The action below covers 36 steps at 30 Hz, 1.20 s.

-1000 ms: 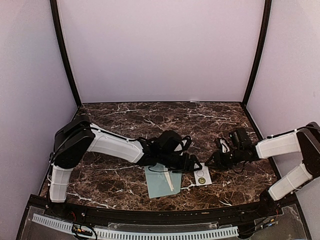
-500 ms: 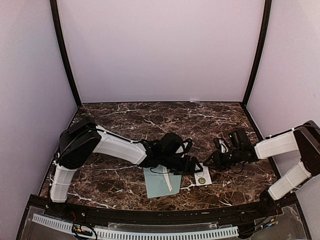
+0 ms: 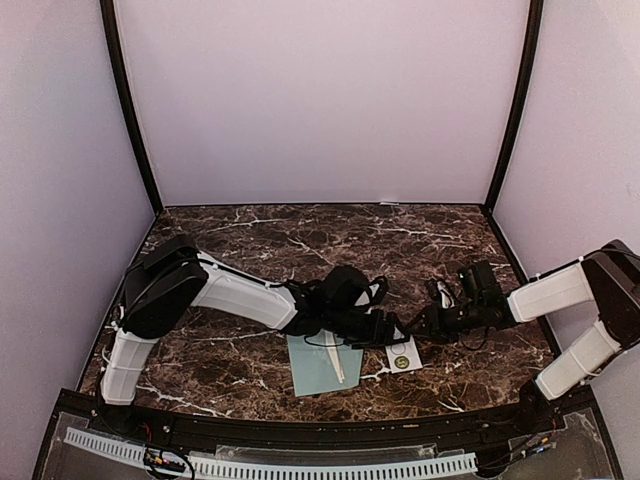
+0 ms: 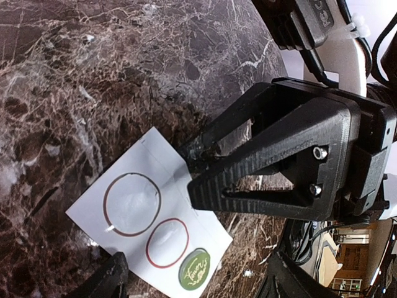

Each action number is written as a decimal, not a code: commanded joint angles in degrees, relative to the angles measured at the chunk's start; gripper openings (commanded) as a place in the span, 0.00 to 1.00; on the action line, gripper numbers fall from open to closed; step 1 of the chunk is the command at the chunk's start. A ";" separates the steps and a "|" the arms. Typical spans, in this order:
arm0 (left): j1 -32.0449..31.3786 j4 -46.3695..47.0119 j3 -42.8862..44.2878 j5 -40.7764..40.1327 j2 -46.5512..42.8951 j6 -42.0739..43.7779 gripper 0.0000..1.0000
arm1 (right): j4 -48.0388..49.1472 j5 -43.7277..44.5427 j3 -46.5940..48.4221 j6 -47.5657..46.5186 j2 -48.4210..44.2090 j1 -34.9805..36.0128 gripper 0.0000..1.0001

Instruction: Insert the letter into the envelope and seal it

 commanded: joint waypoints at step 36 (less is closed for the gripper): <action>4.40 -4.73 -12.64 -9.02 -34.57 14.93 0.84 | -1.68 -8.04 9.21 -0.17 -21.00 1.81 0.00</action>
